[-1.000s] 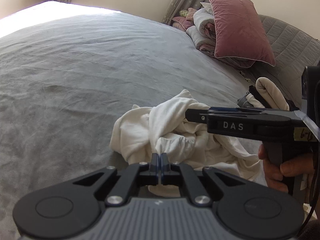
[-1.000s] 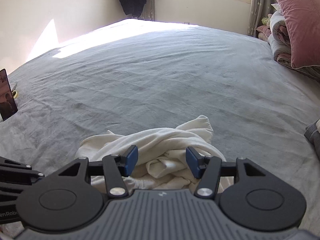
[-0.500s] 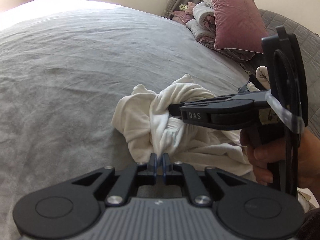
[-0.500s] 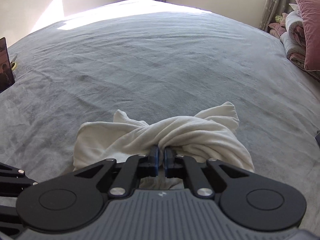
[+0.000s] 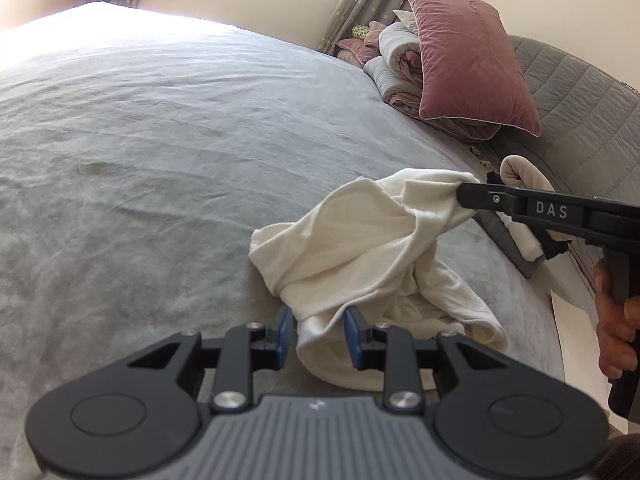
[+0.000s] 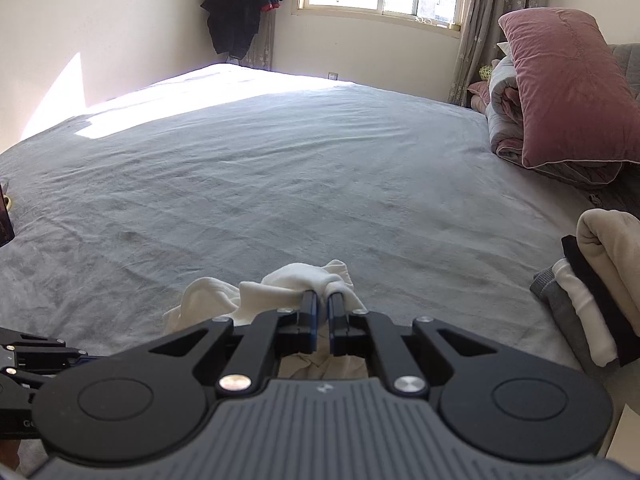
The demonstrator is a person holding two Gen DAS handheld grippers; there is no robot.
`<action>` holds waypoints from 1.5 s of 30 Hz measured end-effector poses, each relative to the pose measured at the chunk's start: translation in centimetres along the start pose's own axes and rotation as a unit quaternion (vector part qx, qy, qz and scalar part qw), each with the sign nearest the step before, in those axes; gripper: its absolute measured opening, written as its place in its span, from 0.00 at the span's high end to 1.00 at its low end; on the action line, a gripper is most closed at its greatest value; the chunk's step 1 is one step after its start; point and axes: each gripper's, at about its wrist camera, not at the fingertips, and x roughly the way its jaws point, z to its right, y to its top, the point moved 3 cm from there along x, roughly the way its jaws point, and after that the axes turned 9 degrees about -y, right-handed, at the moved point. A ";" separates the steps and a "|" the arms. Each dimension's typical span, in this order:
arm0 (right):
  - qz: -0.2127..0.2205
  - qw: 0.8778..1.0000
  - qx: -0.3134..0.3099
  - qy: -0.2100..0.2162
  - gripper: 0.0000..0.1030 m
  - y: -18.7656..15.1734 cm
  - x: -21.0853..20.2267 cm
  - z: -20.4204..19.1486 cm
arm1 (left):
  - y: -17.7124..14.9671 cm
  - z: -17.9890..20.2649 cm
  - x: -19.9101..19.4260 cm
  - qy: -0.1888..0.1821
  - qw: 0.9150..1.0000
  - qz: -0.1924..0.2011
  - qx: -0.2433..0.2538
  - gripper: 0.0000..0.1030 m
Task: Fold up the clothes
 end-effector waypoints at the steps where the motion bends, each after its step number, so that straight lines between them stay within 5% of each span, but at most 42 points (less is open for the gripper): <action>1: 0.002 1.000 0.005 -0.006 0.95 0.0 -0.2 0.6 | 0.1 0.1 0.0 -0.002 1.000 0.001 0.000 0.70; 10: 0.003 0.994 0.088 -0.061 0.95 -1.2 -0.5 6.5 | 0.1 1.0 1.1 -0.010 1.000 -0.010 0.009 0.66; 18: -0.044 0.988 0.134 -0.067 0.94 -5.3 1.7 9.4 | 0.0 1.3 2.3 -0.004 1.000 -0.023 0.010 0.65; 23: -0.080 0.983 0.162 -0.039 0.86 -7.8 3.3 9.8 | 0.0 1.8 2.1 -0.011 1.000 -0.020 0.016 0.65; 26: -0.063 0.983 0.175 -0.009 0.83 -6.7 2.9 10.0 | 0.1 2.5 1.6 -0.019 0.999 -0.015 0.030 0.65; 28: -0.044 0.984 0.173 0.002 0.63 -6.1 2.3 9.9 | 0.0 3.1 1.5 -0.026 0.999 -0.013 0.045 0.65; 29: -0.037 0.984 0.172 0.006 0.45 -5.9 2.0 9.7 | 0.0 3.5 1.4 -0.030 0.998 -0.011 0.052 0.64; 30: -0.031 0.985 0.167 0.014 0.42 -5.7 1.9 9.4 | 0.0 3.8 1.4 -0.034 0.998 -0.010 0.059 0.64; 39: -0.028 0.988 0.100 0.112 0.42 -4.7 3.2 3.8 | -2.0 6.1 3.4 -0.044 0.989 -0.033 0.139 0.64; 45: -0.054 0.987 0.072 0.133 0.44 -5.7 5.6 1.5 | -2.9 7.1 4.7 -0.037 0.982 -0.039 0.183 0.64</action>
